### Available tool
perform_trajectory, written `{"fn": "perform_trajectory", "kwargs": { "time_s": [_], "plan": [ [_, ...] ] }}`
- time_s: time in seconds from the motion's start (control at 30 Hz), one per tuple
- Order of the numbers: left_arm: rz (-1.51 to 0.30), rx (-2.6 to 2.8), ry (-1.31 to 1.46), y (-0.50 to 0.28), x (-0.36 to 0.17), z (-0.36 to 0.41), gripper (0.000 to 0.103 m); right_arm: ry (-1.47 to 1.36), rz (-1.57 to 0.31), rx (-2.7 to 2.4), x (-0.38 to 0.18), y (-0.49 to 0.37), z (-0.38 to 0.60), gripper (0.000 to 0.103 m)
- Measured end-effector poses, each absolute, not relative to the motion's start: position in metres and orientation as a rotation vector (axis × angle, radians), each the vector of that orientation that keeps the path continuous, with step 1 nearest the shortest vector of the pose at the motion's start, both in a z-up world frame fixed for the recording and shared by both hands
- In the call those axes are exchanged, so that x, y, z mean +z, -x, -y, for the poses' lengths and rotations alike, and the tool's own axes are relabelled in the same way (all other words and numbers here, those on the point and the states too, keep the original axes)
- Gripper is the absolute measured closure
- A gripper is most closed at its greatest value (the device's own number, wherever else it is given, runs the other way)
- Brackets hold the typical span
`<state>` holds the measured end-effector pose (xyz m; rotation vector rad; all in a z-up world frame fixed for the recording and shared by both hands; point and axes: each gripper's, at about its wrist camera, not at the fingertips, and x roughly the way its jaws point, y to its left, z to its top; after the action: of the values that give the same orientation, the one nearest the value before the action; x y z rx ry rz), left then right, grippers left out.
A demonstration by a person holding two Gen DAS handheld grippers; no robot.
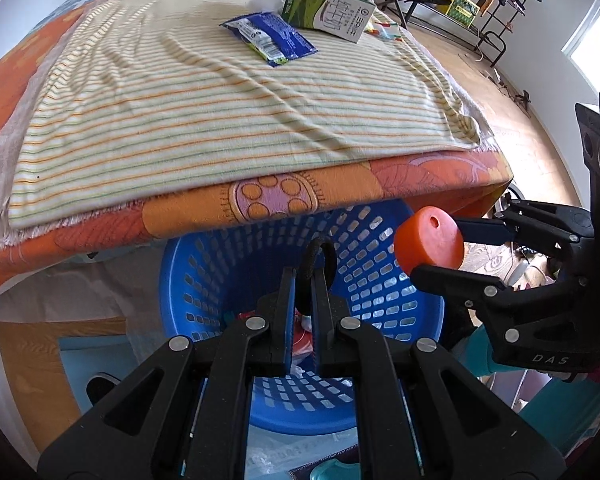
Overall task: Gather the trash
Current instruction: 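Carry the hair tie and orange cap over the blue basket and open both grippers, then grasp the blue snack wrapper with the left gripper while the right gripper grasps the green milk carton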
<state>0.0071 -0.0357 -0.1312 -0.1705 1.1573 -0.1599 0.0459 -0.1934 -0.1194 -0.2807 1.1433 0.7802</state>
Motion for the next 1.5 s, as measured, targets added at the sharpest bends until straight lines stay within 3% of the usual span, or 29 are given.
{"fn": "perform_trajectory", "kwargs": {
  "time_s": [0.33,0.4,0.43,0.47,0.5,0.57,0.7,0.8,1.0,1.5],
  "plan": [
    [-1.201,-0.15,0.154,-0.009,-0.144,0.038,0.098,0.305,-1.171,0.78,-0.133,-0.041,0.191,0.054],
    [-1.21,-0.142,0.156,-0.009,-0.147,0.036,0.097,0.307,-1.175,0.776,-0.134,-0.041,0.191,0.047],
    [-1.214,-0.14,0.157,-0.01,-0.147,0.036,0.094,0.306,-1.177,0.773,-0.135,-0.041,0.192,0.043],
    [-1.217,-0.137,0.159,-0.01,-0.148,0.036,0.084,0.303,-1.175,0.77,-0.134,-0.042,0.192,0.035],
    [-1.216,-0.135,0.161,-0.01,-0.148,0.035,0.072,0.3,-1.173,0.766,-0.134,-0.043,0.192,0.032],
    [-1.202,-0.128,0.159,-0.009,-0.147,0.035,0.065,0.298,-1.174,0.759,-0.134,-0.046,0.193,0.031],
    [-1.203,-0.122,0.161,-0.011,-0.146,0.033,0.063,0.293,-1.175,0.739,-0.135,-0.048,0.196,0.019],
    [-1.204,-0.114,0.166,-0.011,-0.147,0.032,0.051,0.292,-1.18,0.724,-0.136,-0.051,0.197,0.017],
    [-1.191,-0.096,0.181,-0.014,-0.144,0.027,0.043,0.275,-1.187,0.711,-0.136,-0.054,0.2,0.014],
    [-1.109,-0.064,0.217,-0.04,-0.112,0.015,0.043,0.166,-1.118,0.692,-0.103,-0.083,0.214,0.013]
  ]
}}
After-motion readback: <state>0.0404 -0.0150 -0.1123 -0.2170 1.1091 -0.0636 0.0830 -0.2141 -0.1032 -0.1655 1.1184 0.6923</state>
